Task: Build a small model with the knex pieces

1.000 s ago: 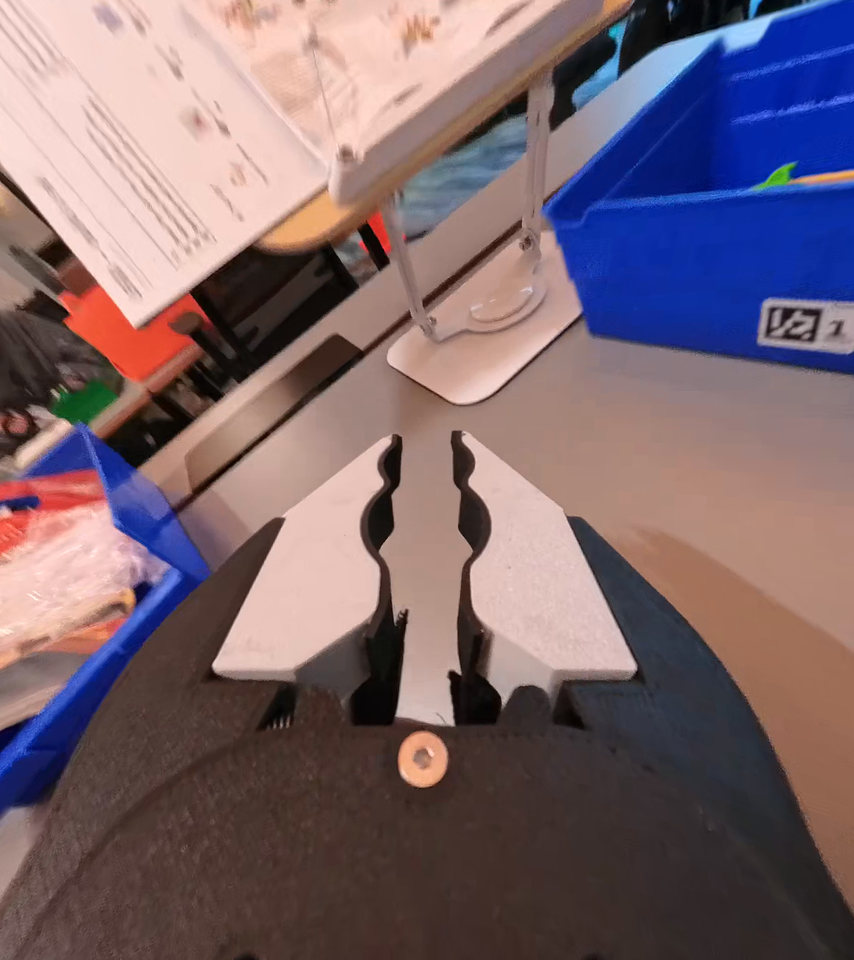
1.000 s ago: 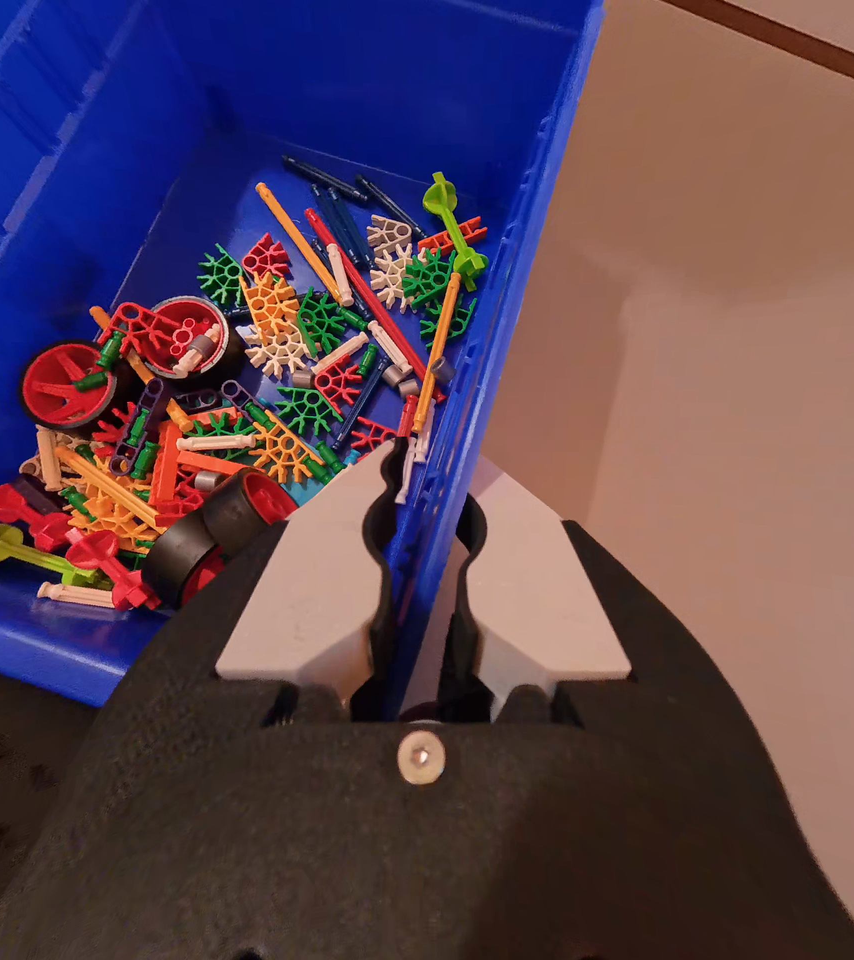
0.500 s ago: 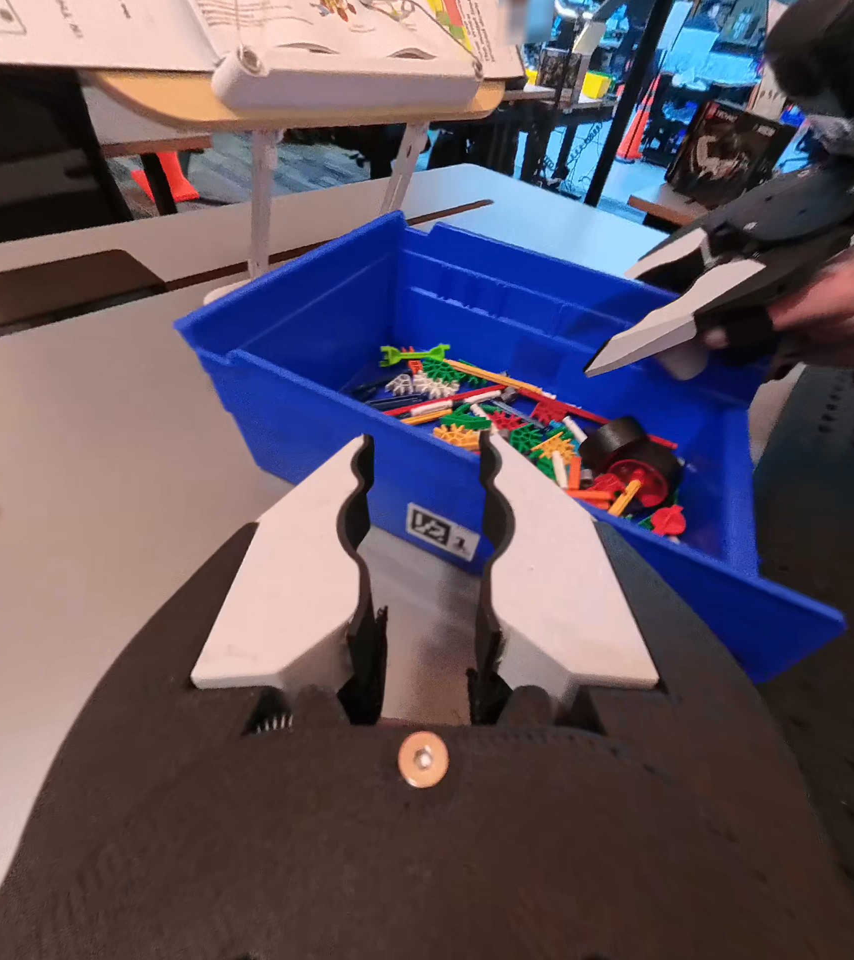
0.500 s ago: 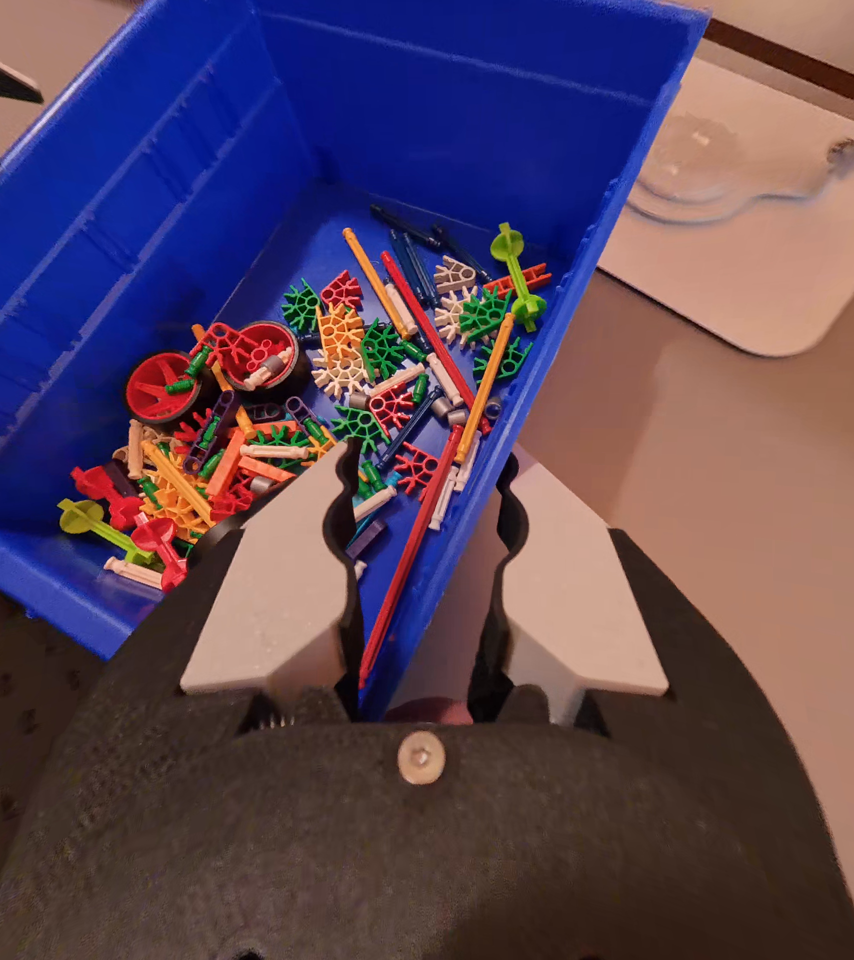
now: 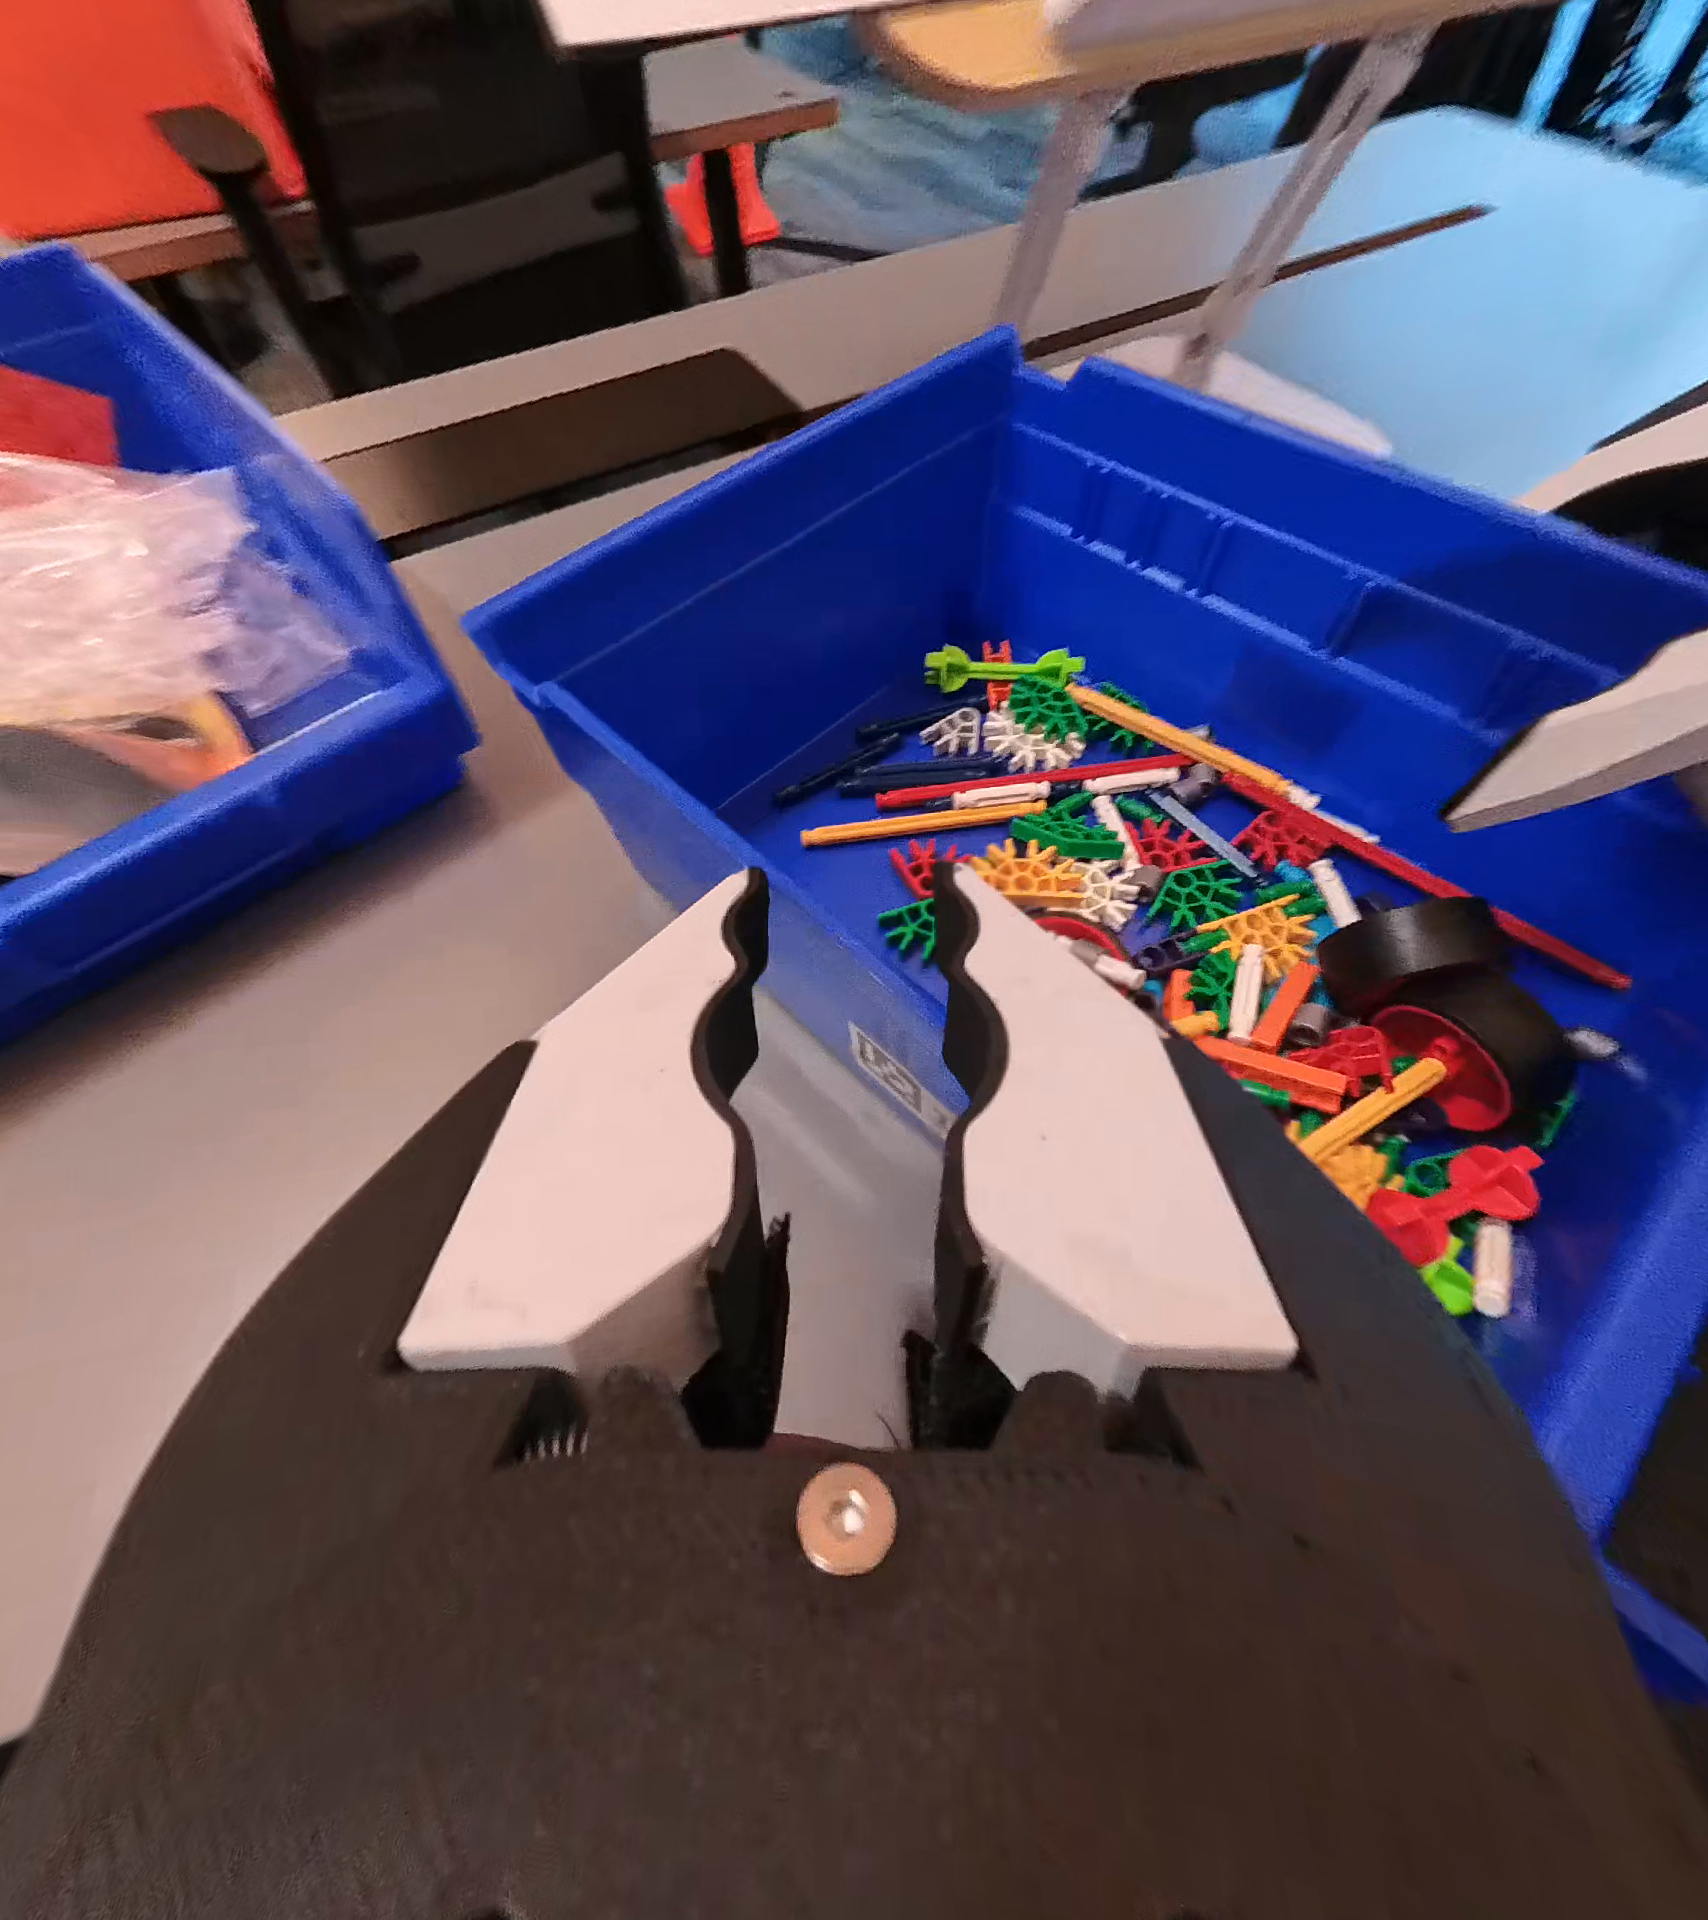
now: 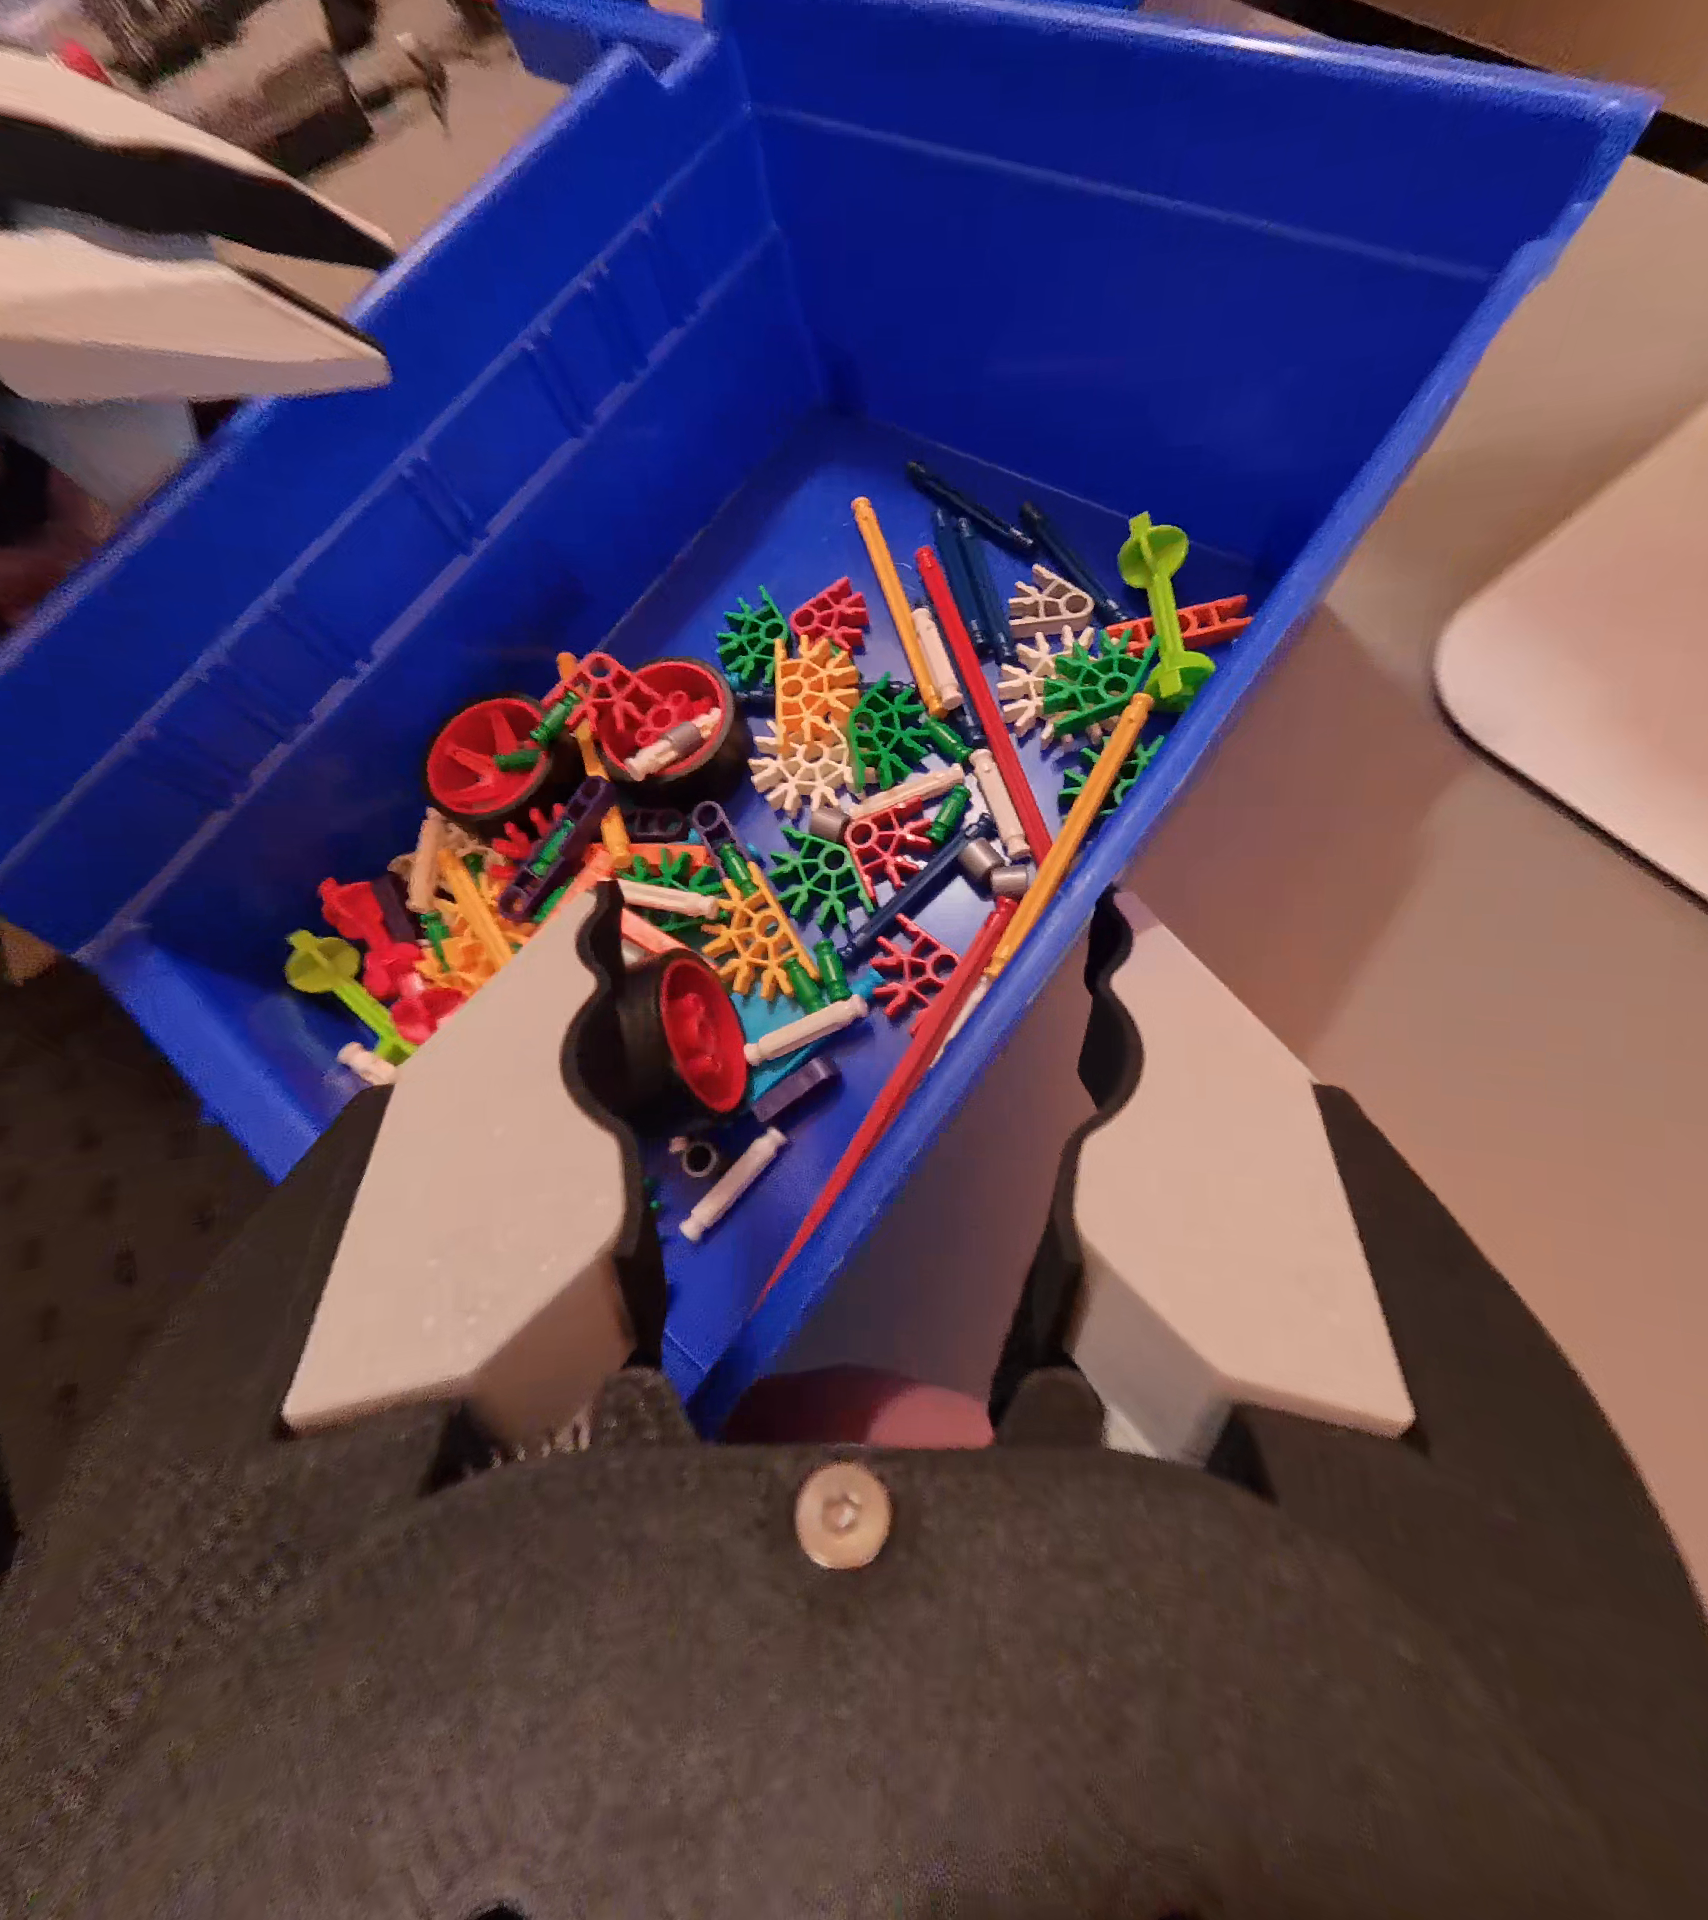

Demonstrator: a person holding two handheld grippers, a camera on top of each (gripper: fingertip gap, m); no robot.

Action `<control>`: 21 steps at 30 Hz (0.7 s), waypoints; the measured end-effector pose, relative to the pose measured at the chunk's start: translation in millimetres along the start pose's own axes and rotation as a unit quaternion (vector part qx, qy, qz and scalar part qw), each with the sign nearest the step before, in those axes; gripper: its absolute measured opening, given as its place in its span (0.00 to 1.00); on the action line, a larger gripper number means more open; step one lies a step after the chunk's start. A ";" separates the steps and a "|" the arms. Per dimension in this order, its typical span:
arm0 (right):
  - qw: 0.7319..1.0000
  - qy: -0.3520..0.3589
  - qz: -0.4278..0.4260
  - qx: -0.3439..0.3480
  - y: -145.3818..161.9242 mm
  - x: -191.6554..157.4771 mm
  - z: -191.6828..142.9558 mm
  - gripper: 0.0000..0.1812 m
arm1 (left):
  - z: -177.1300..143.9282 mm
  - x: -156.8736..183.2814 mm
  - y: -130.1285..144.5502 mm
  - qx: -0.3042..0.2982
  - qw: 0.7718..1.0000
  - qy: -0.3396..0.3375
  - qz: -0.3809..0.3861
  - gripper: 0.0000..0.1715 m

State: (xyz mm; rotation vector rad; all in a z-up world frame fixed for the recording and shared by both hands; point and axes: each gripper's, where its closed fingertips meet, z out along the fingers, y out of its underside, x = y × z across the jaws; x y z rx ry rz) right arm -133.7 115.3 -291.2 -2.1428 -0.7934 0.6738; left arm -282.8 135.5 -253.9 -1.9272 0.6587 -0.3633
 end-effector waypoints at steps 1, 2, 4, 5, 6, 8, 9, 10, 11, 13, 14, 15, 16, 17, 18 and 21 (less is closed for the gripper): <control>1.000 -0.011 0.006 0.005 -4.1 -6.2 5.8 0.50 | -1.9 -9.3 2.2 -0.010 1.000 -0.017 0.008 0.18; 1.000 -0.020 0.008 0.008 -7.5 -12.2 11.7 0.52 | -3.8 -18.7 3.9 -0.020 0.999 -0.033 0.015 0.17; 0.999 -0.030 0.006 0.011 -13.0 -23.3 21.5 0.55 | -8.5 -33.2 7.1 -0.040 0.998 -0.053 0.019 0.15; 0.999 -0.036 0.002 0.010 -15.0 -28.8 25.9 0.56 | -11.1 -39.5 8.3 -0.051 0.997 -0.060 0.016 0.14; 0.999 -0.042 0.003 0.012 -17.5 -34.1 30.0 0.58 | -13.4 -46.3 9.9 -0.063 0.995 -0.071 0.018 0.14; 0.998 -0.053 0.008 0.019 -22.7 -44.8 38.2 0.60 | -17.5 -61.5 13.3 -0.085 0.991 -0.098 0.022 0.11; 0.998 -0.059 0.007 0.020 -24.6 -49.7 42.1 0.61 | -20.0 -68.0 13.9 -0.090 0.990 -0.110 0.016 0.10; 0.998 -0.063 0.005 0.020 -26.5 -53.7 45.5 0.62 | -22.1 -74.1 15.3 -0.094 0.988 -0.121 0.015 0.09; 0.998 -0.067 0.001 0.019 -28.1 -56.9 48.3 0.63 | -24.4 -79.7 16.9 -0.096 0.987 -0.129 0.009 0.08; 0.997 -0.080 -0.002 0.021 -31.9 -63.2 52.5 0.63 | -30.2 -91.1 20.4 -0.105 0.984 -0.144 0.002 0.09; 0.996 -0.087 -0.007 0.019 -32.4 -66.5 54.5 0.63 | -32.1 -97.8 20.9 -0.107 0.982 -0.155 -0.003 0.11; 0.996 -0.091 -0.015 0.016 -32.6 -68.5 56.2 0.63 | -34.2 -105.9 19.0 -0.105 0.980 -0.170 -0.006 0.13; 0.995 -0.094 -0.023 0.016 -33.9 -69.2 56.9 0.62 | -35.8 -112.6 15.7 -0.100 0.979 -0.180 -0.012 0.14; 0.995 -0.098 -0.026 0.019 -36.4 -69.5 56.8 0.61 | -37.2 -118.4 11.6 -0.093 0.978 -0.185 -0.018 0.14; 0.994 -0.100 -0.029 0.020 -38.0 -69.4 56.9 0.59 | -39.2 -127.5 6.4 -0.084 0.977 -0.195 -0.024 0.15; 0.994 -0.098 -0.045 0.022 -38.5 -68.7 58.5 0.59 | -47.6 -171.4 -3.8 -0.076 0.962 -0.257 -0.043 0.18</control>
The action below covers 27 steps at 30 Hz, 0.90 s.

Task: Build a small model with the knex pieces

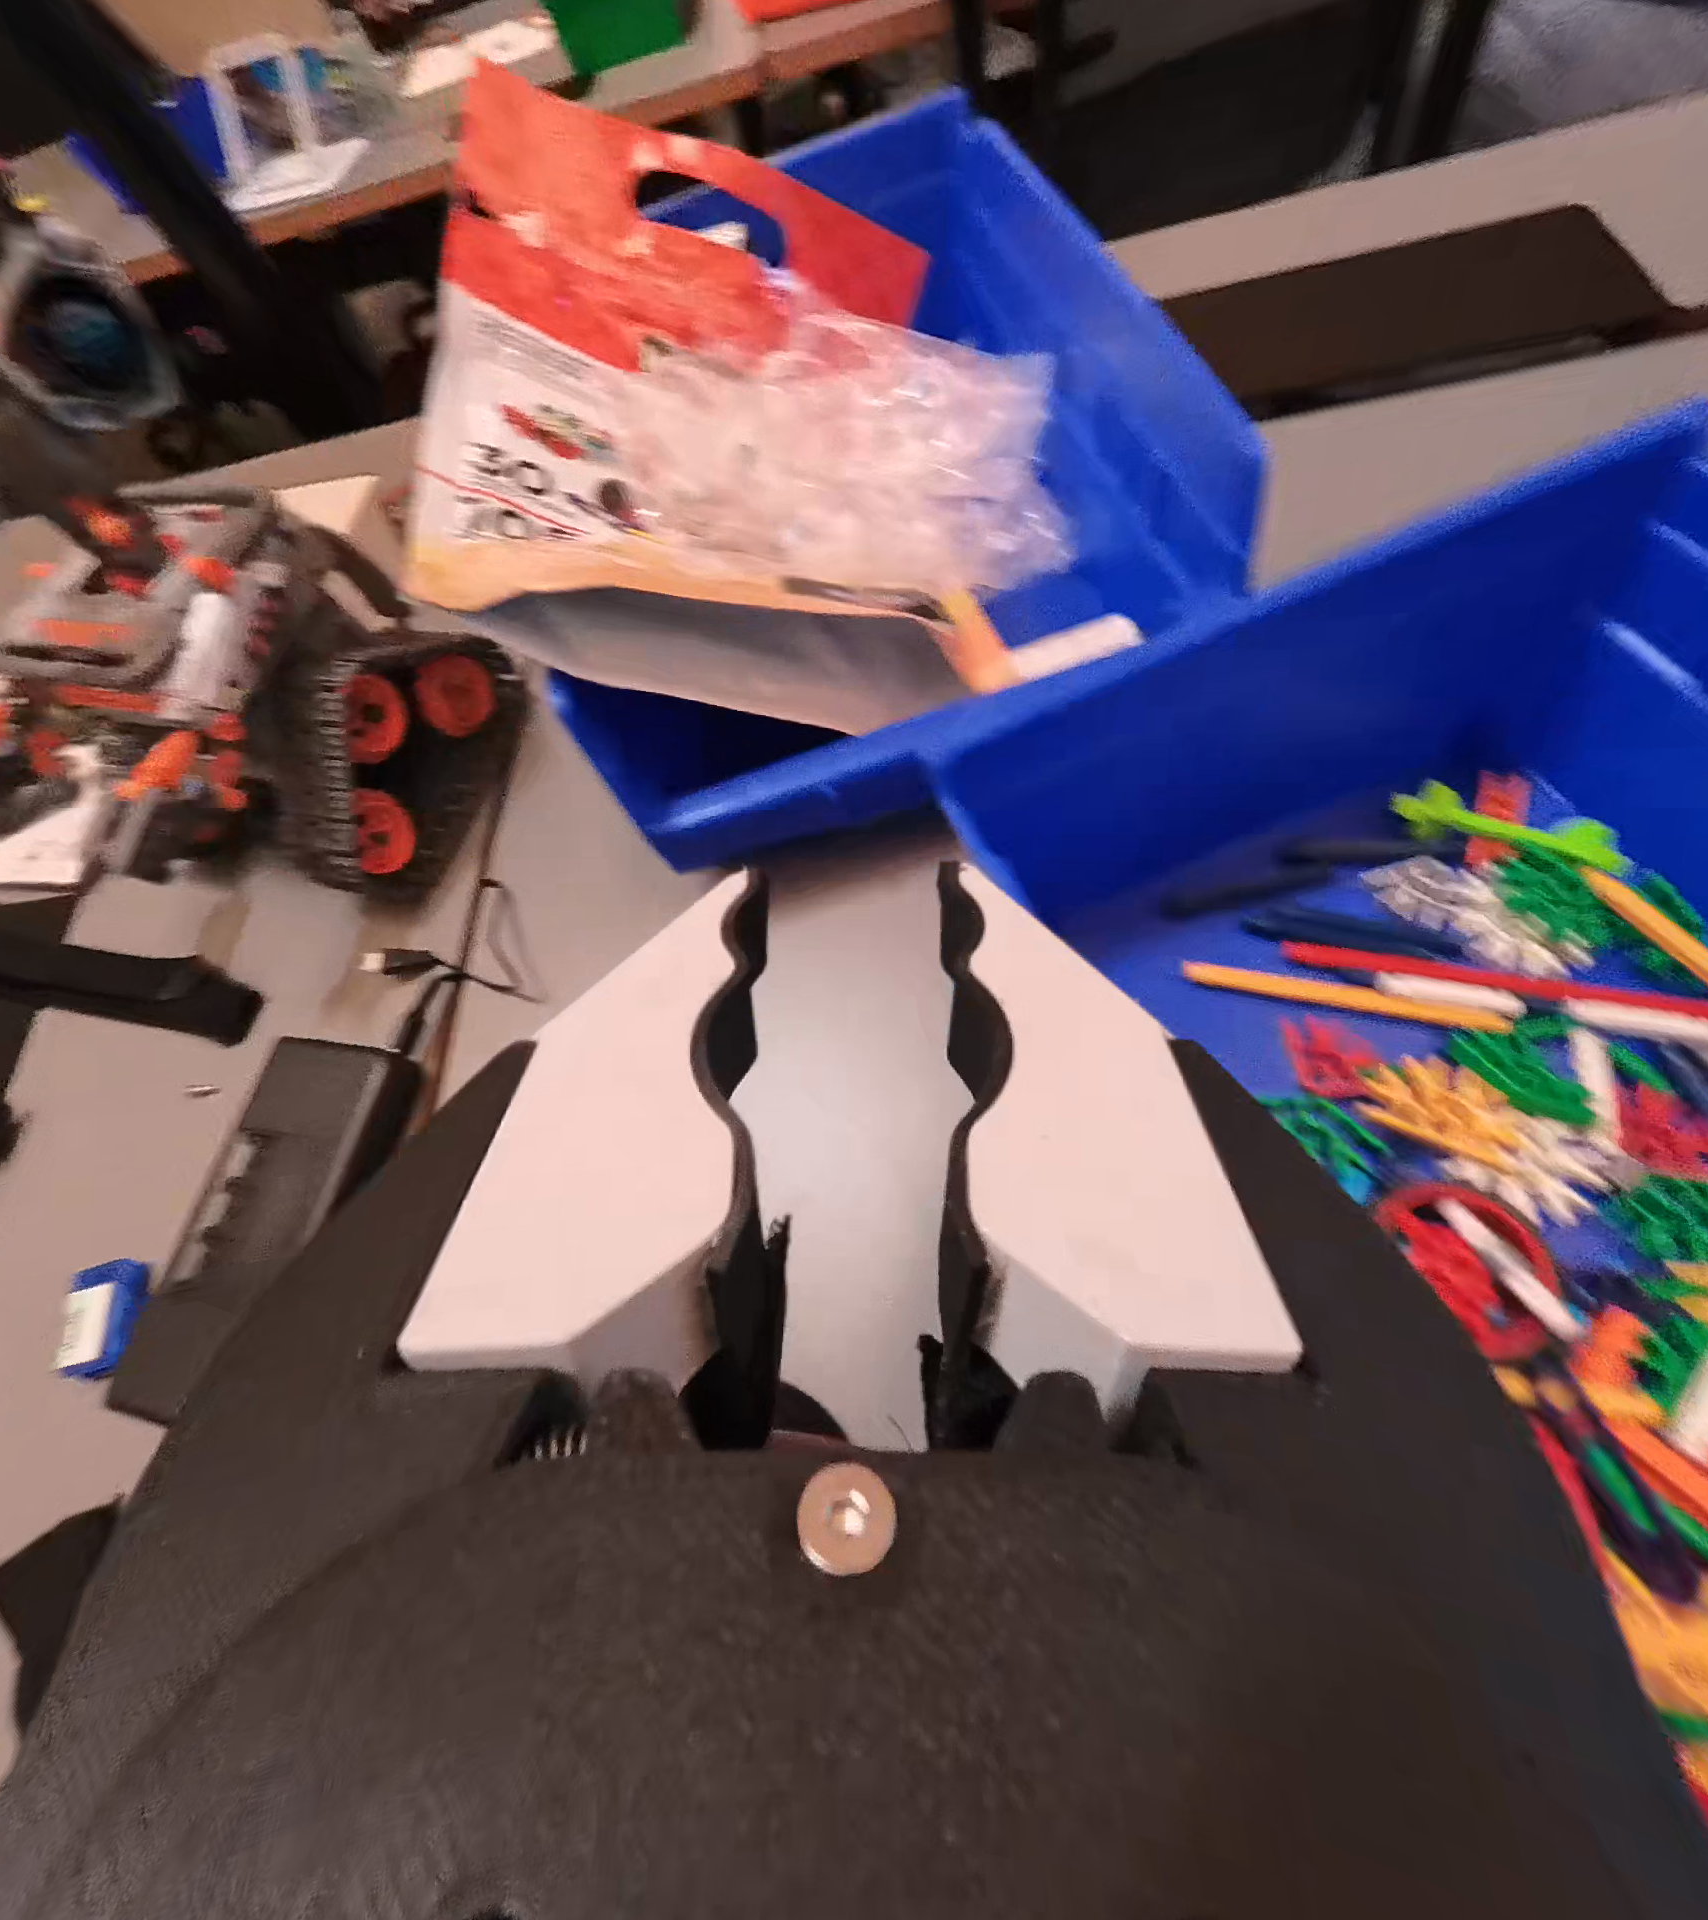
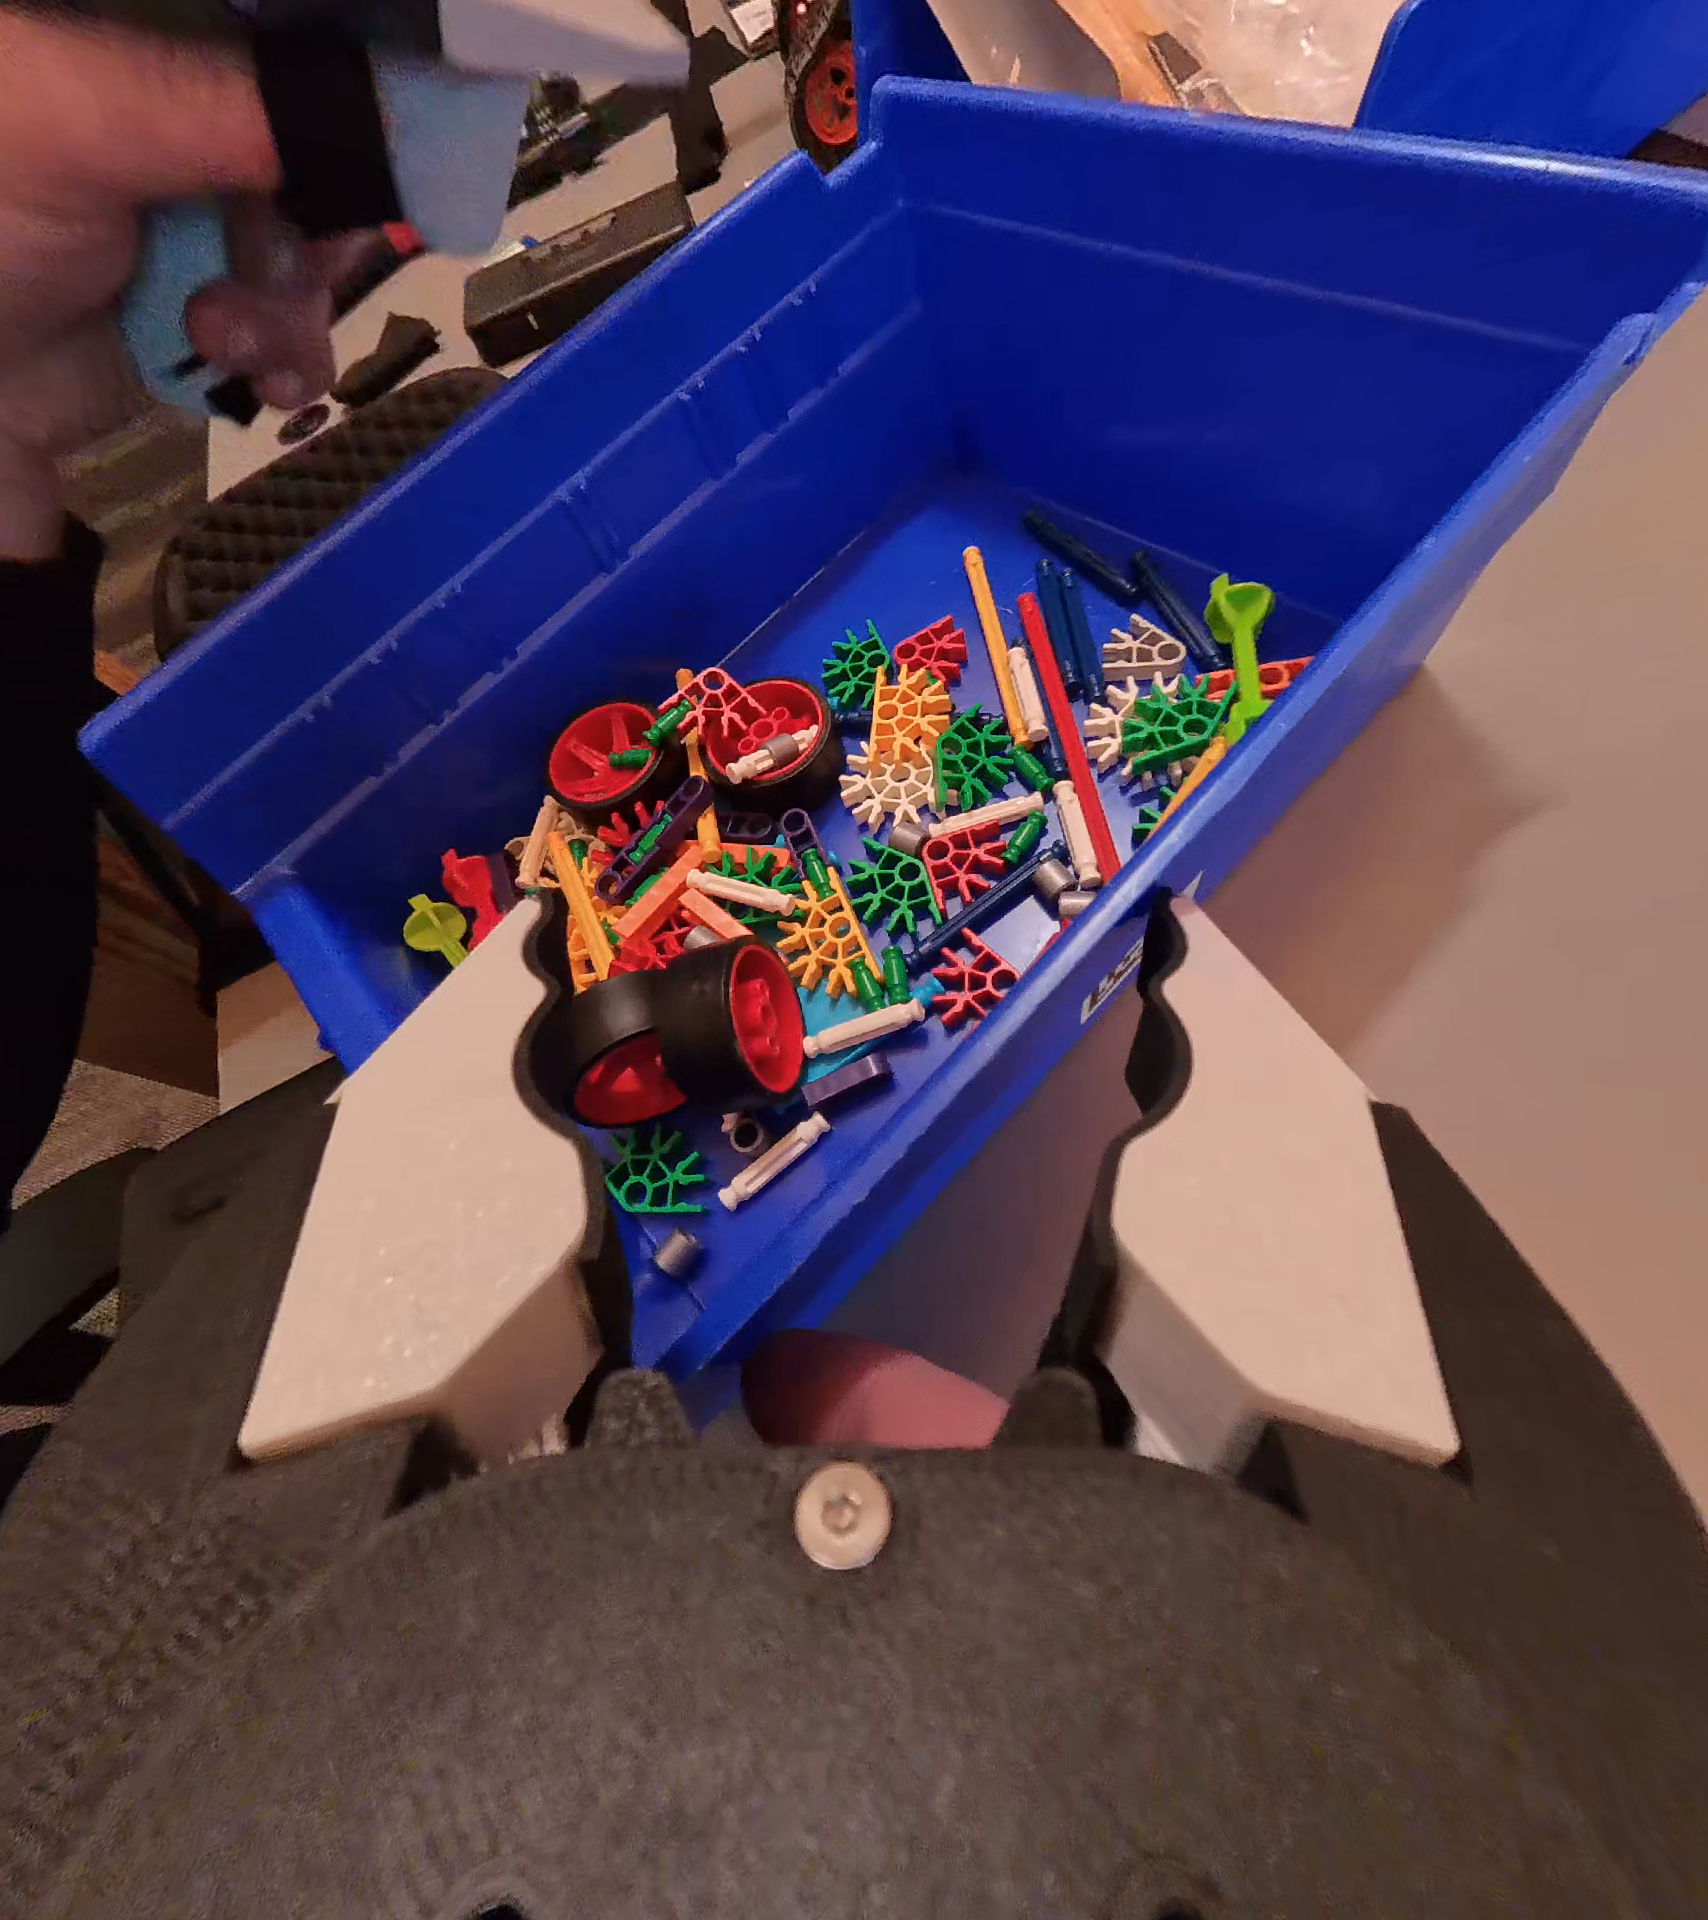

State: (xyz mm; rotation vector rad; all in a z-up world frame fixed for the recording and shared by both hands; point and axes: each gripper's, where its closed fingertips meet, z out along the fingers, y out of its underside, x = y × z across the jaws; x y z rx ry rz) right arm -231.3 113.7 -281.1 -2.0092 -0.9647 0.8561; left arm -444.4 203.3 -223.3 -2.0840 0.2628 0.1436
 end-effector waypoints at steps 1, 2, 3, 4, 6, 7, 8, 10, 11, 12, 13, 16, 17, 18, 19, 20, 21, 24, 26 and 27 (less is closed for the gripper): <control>1.000 0.000 -0.004 0.000 0.4 0.0 -0.1 0.60 | 7.9 -14.9 -3.0 -0.004 1.000 -0.019 -0.008 0.19; 1.000 -0.001 -0.008 0.001 0.5 -0.2 -0.5 0.59 | 17.2 -27.8 -4.1 -0.012 0.999 -0.033 -0.011 0.20; 1.000 -0.004 -0.007 0.002 0.3 -0.9 -0.8 0.60 | 28.1 -40.6 -7.0 -0.012 0.999 -0.046 -0.010 0.21; 1.000 -0.006 -0.007 0.003 0.3 -1.3 -1.0 0.60 | 42.2 -55.2 -7.7 -0.013 0.998 -0.061 -0.016 0.22; 1.000 -0.011 -0.009 0.002 0.7 -1.9 -1.8 0.61 | 72.9 -67.6 5.3 -0.052 0.997 -0.041 -0.038 0.29; 1.000 -0.015 -0.009 0.002 0.6 -2.6 -2.6 0.61 | 85.4 -76.5 6.5 -0.052 0.997 -0.045 -0.046 0.29; 1.000 -0.017 -0.008 0.003 0.6 -2.8 -3.4 0.61 | 97.3 -82.7 8.4 -0.052 0.996 -0.043 -0.051 0.29; 1.000 -0.021 -0.006 0.006 0.4 -3.4 -3.9 0.61 | 118.3 -80.5 22.9 -0.087 0.993 0.001 -0.077 0.29; 1.000 -0.022 -0.006 0.006 0.2 -3.7 -3.6 0.61 | 127.4 -82.6 28.9 -0.098 0.991 0.009 -0.087 0.26; 1.000 -0.022 -0.007 0.005 0.1 -4.0 -3.5 0.62 | 135.0 -81.0 32.4 -0.103 0.990 0.024 -0.094 0.24; 1.000 -0.023 -0.007 0.005 -0.2 -4.3 -3.4 0.62 | 141.7 -80.8 33.4 -0.102 0.989 0.033 -0.104 0.22; 1.000 -0.027 -0.005 0.010 -0.2 -4.7 -3.7 0.62 | 156.5 -78.7 28.9 -0.080 0.989 0.052 -0.112 0.16; 1.000 -0.029 -0.002 0.013 -0.4 -4.9 -4.1 0.62 | 160.2 -76.3 28.0 -0.077 0.989 0.061 -0.106 0.11; 0.999 -0.031 0.000 0.016 -0.6 -5.5 -4.2 0.62 | 163.9 -76.2 27.5 -0.075 0.991 0.061 -0.096 0.08; 0.999 -0.031 -0.001 0.016 -0.8 -5.8 -4.1 0.63 | 166.4 -75.1 25.0 -0.069 0.991 0.066 -0.089 0.05; 0.999 -0.031 -0.001 0.016 -0.9 -5.9 -3.9 0.63 | 169.5 -76.5 20.9 -0.059 0.992 0.062 -0.088 0.03; 0.999 -0.031 -0.001 0.016 -1.1 -6.0 -3.8 0.63 | 172.3 -76.7 18.7 -0.054 0.993 0.062 -0.080 0.02; 0.999 -0.028 -0.006 0.015 -0.7 -5.2 -5.1 0.62 | 178.9 -77.5 13.0 -0.047 0.992 0.069 -0.093 0.01; 0.999 -0.026 -0.011 0.017 -1.4 -5.2 -8.0 0.60 | 182.0 -77.9 6.9 -0.041 0.989 0.078 -0.116 0.01; 0.999 -0.024 -0.017 0.016 -1.5 -5.5 -9.7 0.60 | 182.7 -78.2 1.9 -0.032 0.989 0.080 -0.121 0.01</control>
